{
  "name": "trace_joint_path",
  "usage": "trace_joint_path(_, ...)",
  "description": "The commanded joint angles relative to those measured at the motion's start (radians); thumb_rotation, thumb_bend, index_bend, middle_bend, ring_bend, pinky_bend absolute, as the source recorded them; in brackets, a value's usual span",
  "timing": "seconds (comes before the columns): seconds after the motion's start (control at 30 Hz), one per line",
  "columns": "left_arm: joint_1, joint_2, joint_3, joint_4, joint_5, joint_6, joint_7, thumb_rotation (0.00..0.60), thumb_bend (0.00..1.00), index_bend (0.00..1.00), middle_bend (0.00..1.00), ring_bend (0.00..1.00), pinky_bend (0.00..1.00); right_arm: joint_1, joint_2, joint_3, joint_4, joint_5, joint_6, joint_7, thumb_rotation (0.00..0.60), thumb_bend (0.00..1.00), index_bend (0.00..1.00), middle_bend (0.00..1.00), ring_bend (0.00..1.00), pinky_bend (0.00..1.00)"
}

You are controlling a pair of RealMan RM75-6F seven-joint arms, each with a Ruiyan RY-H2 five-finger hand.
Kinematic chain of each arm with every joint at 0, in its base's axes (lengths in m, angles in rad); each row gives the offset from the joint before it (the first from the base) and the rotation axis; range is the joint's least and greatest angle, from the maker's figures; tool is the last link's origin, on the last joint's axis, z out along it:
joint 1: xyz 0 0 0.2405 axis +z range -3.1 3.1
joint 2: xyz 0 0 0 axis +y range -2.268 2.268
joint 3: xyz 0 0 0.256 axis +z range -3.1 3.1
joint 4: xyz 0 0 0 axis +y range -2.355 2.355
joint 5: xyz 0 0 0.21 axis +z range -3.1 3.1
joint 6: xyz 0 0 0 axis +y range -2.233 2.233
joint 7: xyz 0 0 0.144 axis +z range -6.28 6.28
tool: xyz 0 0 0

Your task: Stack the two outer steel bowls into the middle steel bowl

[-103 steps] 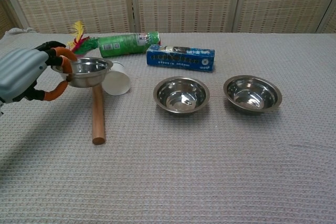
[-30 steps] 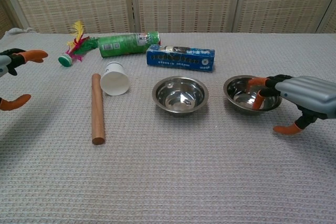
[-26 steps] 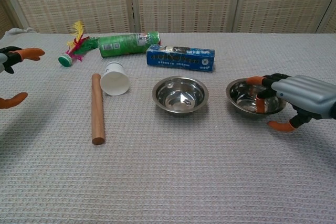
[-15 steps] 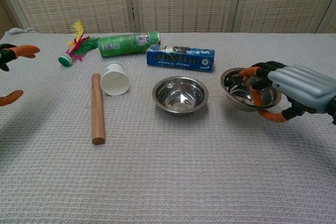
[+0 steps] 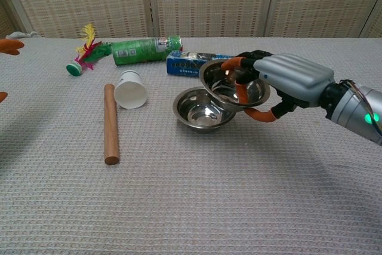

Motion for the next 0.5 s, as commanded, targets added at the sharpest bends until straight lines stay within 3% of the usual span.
trace_joint_path(0.03,0.007,0.01,-0.005,-0.007,-0.006,0.004,-0.002,0.6,0.42,0.0,0.08,0.0,0.24,0.033,-0.043,0.017,0.043,0.02,-0.04,0.004,0.6,0.46,0.69,0.11,0.0,0.0)
trace_joint_path(0.13,0.01,0.016,-0.006,-0.012,-0.009,0.006,-0.002,0.6,0.42,0.0,0.08,0.0,0.24,0.045,-0.062,0.021,0.066,0.03,-0.056,0.012,0.6,0.46,0.64,0.11,0.0,0.0)
trace_joint_path(0.2,0.016,0.024,-0.008,-0.019,-0.011,0.011,-0.006,0.6,0.42,0.0,0.08,0.0,0.24,0.061,-0.085,0.023,0.094,0.045,-0.082,0.025,0.6,0.46,0.48,0.11,0.0,0.0)
trace_joint_path(0.23,0.021,0.032,-0.012,-0.024,-0.014,0.016,-0.009,0.6,0.42,0.0,0.08,0.0,0.24,0.066,-0.082,0.014,0.098,0.055,-0.112,0.002,0.6,0.44,0.33,0.09,0.0,0.0)
trace_joint_path(0.3,0.024,0.044,-0.013,-0.037,-0.014,0.018,-0.01,0.6,0.42,0.0,0.08,0.0,0.24,0.061,-0.056,0.012,0.059,0.076,-0.128,-0.054,0.6,0.37,0.08,0.05,0.0,0.0)
trace_joint_path(0.33,0.025,0.048,-0.014,-0.043,-0.013,0.018,-0.009,0.6,0.42,0.0,0.08,0.0,0.24,0.052,-0.037,0.011,0.026,0.084,-0.121,-0.08,0.6,0.3,0.01,0.02,0.0,0.0)
trace_joint_path(0.5,0.029,0.061,-0.011,-0.069,-0.016,0.01,0.004,0.6,0.42,0.0,0.08,0.0,0.24,0.013,0.051,0.002,-0.108,0.118,-0.097,-0.155,0.6,0.16,0.0,0.0,0.0,0.0)
